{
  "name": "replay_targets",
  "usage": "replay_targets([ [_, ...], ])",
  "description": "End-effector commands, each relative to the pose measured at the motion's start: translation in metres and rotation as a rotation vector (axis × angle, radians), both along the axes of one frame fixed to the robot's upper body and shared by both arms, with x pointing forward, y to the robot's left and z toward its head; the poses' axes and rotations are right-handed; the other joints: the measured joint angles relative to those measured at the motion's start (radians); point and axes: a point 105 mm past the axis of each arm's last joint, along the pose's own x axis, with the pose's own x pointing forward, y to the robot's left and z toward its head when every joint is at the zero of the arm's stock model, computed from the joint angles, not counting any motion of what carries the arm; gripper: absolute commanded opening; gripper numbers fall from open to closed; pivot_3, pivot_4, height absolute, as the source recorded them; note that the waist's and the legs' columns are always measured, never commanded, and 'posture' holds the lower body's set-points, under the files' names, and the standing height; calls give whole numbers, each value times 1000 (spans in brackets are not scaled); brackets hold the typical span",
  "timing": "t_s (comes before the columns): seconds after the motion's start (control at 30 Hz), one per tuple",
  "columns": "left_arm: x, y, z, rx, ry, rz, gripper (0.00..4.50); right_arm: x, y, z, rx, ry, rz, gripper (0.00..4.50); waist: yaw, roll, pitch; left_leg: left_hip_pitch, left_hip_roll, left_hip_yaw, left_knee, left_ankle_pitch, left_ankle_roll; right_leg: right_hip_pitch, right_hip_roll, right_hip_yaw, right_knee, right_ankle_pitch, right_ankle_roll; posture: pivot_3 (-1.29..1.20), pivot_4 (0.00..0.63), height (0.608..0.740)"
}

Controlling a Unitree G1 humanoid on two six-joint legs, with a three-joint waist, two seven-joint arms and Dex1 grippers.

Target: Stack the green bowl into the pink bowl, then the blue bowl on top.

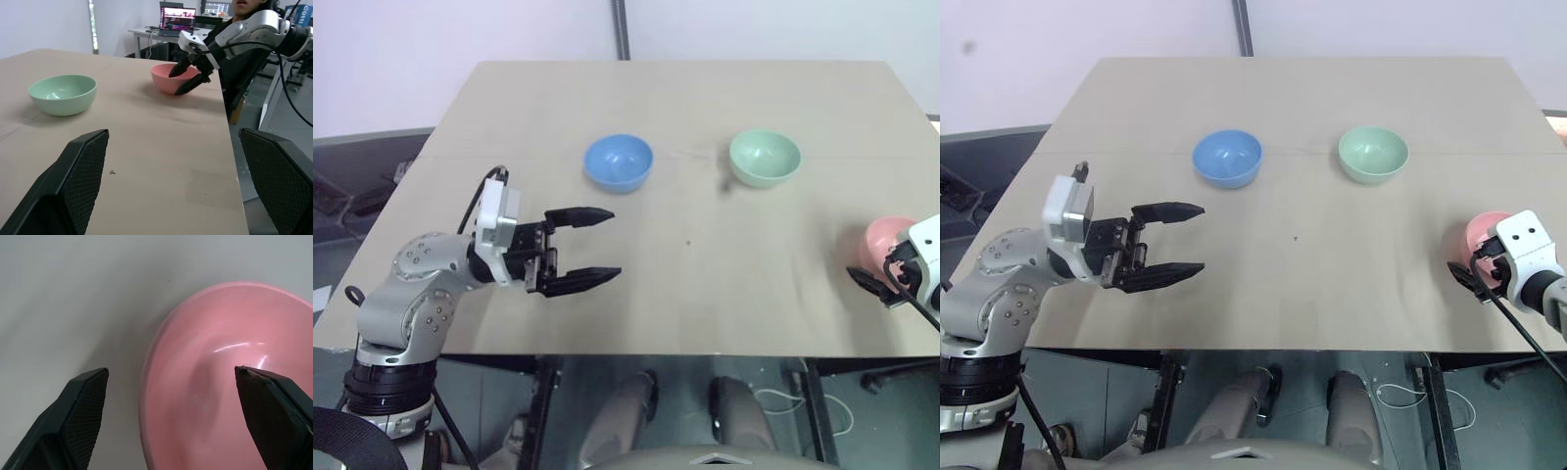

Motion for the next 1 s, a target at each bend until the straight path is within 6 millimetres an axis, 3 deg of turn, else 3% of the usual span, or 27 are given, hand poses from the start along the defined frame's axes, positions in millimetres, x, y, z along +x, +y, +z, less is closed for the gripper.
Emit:
replay_targets([
  [0.03, -5, -5, 9, 10, -46, -14, 4485, 1, 0, 10, -49, -18, 17, 4500, 0, 0, 0, 0, 0, 0, 0, 0, 0, 0, 0, 0, 0, 0, 0, 0, 150, 740],
  [0.27, -6, -4, 9, 23, -42, -1, 4485, 2, 3, 4, -52, -4, 32, 4500, 0, 0, 0, 0, 0, 0, 0, 0, 0, 0, 0, 0, 0, 0, 0, 0, 150, 740],
  [0.3, -6, -4, 9, 25, -43, 2, 4500, 2, 2, 2, -48, 8, 33, 3940, 0, 0, 0, 0, 0, 0, 0, 0, 0, 0, 0, 0, 0, 0, 0, 0, 150, 740],
  [0.33, -6, -4, 10, 26, -43, 5, 4500, 2, 3, -2, -55, 21, 46, 3940, 0, 0, 0, 0, 0, 0, 0, 0, 0, 0, 0, 0, 0, 0, 0, 0, 150, 740],
  [0.37, -6, -3, 10, 26, -43, 7, 4500, 1, 4, -5, -60, 29, 56, 3281, 0, 0, 0, 0, 0, 0, 0, 0, 0, 0, 0, 0, 0, 0, 0, 0, 150, 740],
  [0.43, -7, -3, 11, 30, -41, 10, 4500, 2, 5, -8, -63, 32, 69, 2544, -1, 0, 0, 0, 0, 0, 0, 0, 0, 0, 0, 0, 0, 0, 0, 0, 150, 740],
  [0.6, -4, 3, 12, 15, -28, 55, 4500, 8, 12, -6, -123, -13, 134, 49, -1, 0, 0, 0, 0, 0, 0, 0, 0, 0, 0, 0, 0, 0, 0, 0, 150, 740],
  [0.7, -4, 8, 10, 11, -17, 80, 4500, 11, 21, -7, -185, -37, 208, 49, -1, 0, 0, 1, 0, 0, 0, 0, 0, 0, 0, 0, 0, -2, 2, 0, 150, 740],
  [0.77, -4, 10, 10, 4, -11, 95, 4500, 13, 38, -6, -191, -73, 328, 49, -3, 0, 0, 1, 1, 0, 0, 0, 0, 0, 1, 0, 0, -1, 2, 0, 150, 740],
  [0.87, -4, 12, 9, 9, -13, 101, 4500, 16, 70, 1, -158, -128, 464, 49, -6, 0, 0, 1, 1, 0, 0, 0, 0, 0, 1, 0, 0, -1, 3, 0, 150, 740],
  [0.93, -3, 14, 8, 18, -20, 117, 4500, 17, 108, 6, -76, -170, 585, 49, -7, 0, 0, 1, 1, 0, 0, 0, 0, 0, 1, 0, 0, -1, 2, 0, 150, 740],
  [1.0, -2, 15, 9, 14, -24, 128, 4500, 19, 130, 4, -49, -186, 656, 49, -9, 0, 0, 1, 3, 0, 0, 0, 0, 0, 2, 0, 0, -1, 2, 0, 150, 740],
])
